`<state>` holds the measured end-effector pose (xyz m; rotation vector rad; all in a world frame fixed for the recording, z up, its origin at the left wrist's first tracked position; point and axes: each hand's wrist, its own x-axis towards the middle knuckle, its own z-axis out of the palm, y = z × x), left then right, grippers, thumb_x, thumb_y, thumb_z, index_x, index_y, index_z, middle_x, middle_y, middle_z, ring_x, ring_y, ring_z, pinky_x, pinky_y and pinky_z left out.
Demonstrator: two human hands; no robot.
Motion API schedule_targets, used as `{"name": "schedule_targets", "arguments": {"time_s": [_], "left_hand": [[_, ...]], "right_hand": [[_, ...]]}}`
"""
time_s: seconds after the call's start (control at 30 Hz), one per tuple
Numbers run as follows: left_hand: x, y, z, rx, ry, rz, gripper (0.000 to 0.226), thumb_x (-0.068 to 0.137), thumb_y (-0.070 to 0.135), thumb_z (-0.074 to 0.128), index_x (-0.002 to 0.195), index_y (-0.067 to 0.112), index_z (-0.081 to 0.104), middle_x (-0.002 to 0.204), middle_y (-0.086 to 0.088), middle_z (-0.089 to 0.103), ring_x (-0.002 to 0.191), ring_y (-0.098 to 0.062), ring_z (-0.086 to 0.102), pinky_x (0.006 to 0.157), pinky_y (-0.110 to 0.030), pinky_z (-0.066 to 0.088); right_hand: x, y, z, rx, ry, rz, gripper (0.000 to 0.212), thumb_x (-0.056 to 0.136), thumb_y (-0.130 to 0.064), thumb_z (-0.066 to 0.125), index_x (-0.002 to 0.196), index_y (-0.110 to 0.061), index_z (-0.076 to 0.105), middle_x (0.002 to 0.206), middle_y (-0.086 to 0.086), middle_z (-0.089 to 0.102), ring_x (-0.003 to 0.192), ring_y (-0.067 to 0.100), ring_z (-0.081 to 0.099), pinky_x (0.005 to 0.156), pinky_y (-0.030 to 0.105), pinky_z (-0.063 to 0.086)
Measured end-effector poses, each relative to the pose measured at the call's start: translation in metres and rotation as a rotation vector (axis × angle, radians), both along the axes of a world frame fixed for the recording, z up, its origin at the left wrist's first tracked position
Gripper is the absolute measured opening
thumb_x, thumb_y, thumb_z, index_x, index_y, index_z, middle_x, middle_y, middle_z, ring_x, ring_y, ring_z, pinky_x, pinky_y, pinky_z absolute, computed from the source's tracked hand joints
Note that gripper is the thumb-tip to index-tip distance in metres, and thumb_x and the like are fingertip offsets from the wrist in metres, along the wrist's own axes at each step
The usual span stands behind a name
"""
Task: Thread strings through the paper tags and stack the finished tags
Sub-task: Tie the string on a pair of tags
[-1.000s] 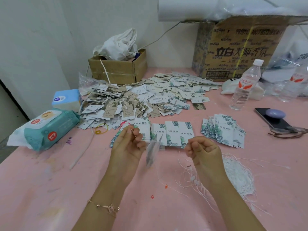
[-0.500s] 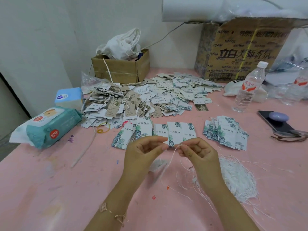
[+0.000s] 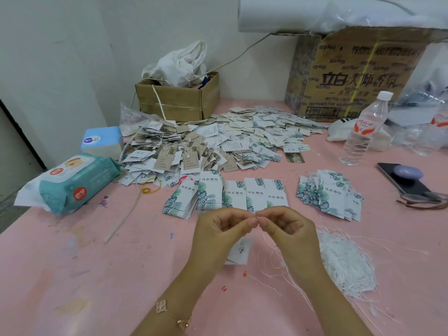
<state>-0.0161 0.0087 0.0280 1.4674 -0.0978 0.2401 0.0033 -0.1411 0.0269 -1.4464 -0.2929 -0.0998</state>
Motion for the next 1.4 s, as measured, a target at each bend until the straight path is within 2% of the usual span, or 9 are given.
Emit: {"name": "schedule_targets", "arguments": {"time_s": [0.17,0.43,0.67,0.8,0.93,1.2,1.33,1.4], "left_hand": [[0.002,0.001,-0.002,0.009,0.0,-0.013,0.008,0.069,0.027,0.079,0.076,0.023,0.079,0.065,0.001,0.07,0.061,-0.006,0.06,0.063,-0.017,0.049],[0.002,0.002,-0.003,0.028,0.02,-0.003,0.013,0.066,0.025,0.081,0.075,0.016,0.079,0.069,-0.005,0.073,0.063,-0.009,0.064,0.064,-0.019,0.051],[0.002,0.002,-0.004,-0.003,0.012,-0.014,0.01,0.066,0.025,0.081,0.074,0.018,0.079,0.067,-0.004,0.072,0.063,-0.01,0.063,0.063,-0.02,0.051],[0.004,0.003,-0.005,-0.039,0.023,-0.031,0.01,0.065,0.019,0.081,0.072,0.014,0.078,0.064,-0.004,0.071,0.059,-0.009,0.062,0.06,-0.018,0.05],[0.005,0.006,-0.005,-0.131,0.049,-0.099,0.012,0.059,0.019,0.082,0.068,0.017,0.076,0.066,-0.007,0.072,0.056,-0.01,0.063,0.059,-0.017,0.051],[0.008,0.009,-0.011,-0.143,0.03,-0.161,0.009,0.066,0.017,0.083,0.069,0.018,0.075,0.066,-0.006,0.072,0.056,-0.009,0.063,0.059,-0.017,0.051],[0.009,0.009,-0.013,-0.183,0.041,-0.192,0.012,0.061,0.023,0.084,0.066,0.018,0.074,0.061,-0.003,0.07,0.053,-0.007,0.062,0.058,-0.016,0.05],[0.009,0.009,-0.014,-0.192,0.04,-0.203,0.01,0.064,0.017,0.083,0.065,0.019,0.073,0.059,-0.002,0.069,0.052,-0.007,0.061,0.058,-0.017,0.05]], "right_hand": [[-0.001,0.0,0.002,-0.041,-0.062,-0.017,0.011,0.07,-0.016,0.075,0.079,-0.021,0.078,0.082,0.004,0.073,0.078,0.016,0.069,0.07,0.018,0.052],[-0.002,0.003,-0.002,-0.101,-0.137,-0.062,0.011,0.074,-0.019,0.073,0.081,-0.027,0.076,0.083,-0.001,0.073,0.08,0.014,0.069,0.07,0.018,0.052],[-0.001,0.002,-0.004,-0.139,-0.178,-0.07,0.012,0.076,-0.022,0.071,0.083,-0.031,0.076,0.084,-0.004,0.072,0.08,0.013,0.068,0.07,0.018,0.052],[-0.002,0.003,-0.005,-0.15,-0.214,-0.063,0.014,0.078,-0.021,0.07,0.086,-0.03,0.076,0.086,-0.004,0.071,0.083,0.014,0.067,0.07,0.017,0.051],[-0.003,0.005,-0.006,-0.082,-0.162,-0.021,0.014,0.077,-0.018,0.07,0.085,-0.026,0.078,0.086,0.0,0.072,0.082,0.014,0.067,0.071,0.017,0.05],[-0.002,0.007,-0.01,-0.013,-0.088,0.032,0.013,0.076,-0.016,0.07,0.087,-0.014,0.078,0.087,0.009,0.072,0.084,0.023,0.068,0.076,0.026,0.054],[-0.001,0.011,-0.012,0.049,-0.012,0.078,0.012,0.076,-0.019,0.07,0.086,-0.016,0.077,0.085,0.007,0.072,0.083,0.019,0.068,0.075,0.022,0.052],[-0.001,0.011,-0.013,0.073,0.001,0.11,0.011,0.077,-0.018,0.07,0.085,-0.016,0.077,0.085,0.006,0.072,0.083,0.018,0.068,0.075,0.021,0.052]]}}
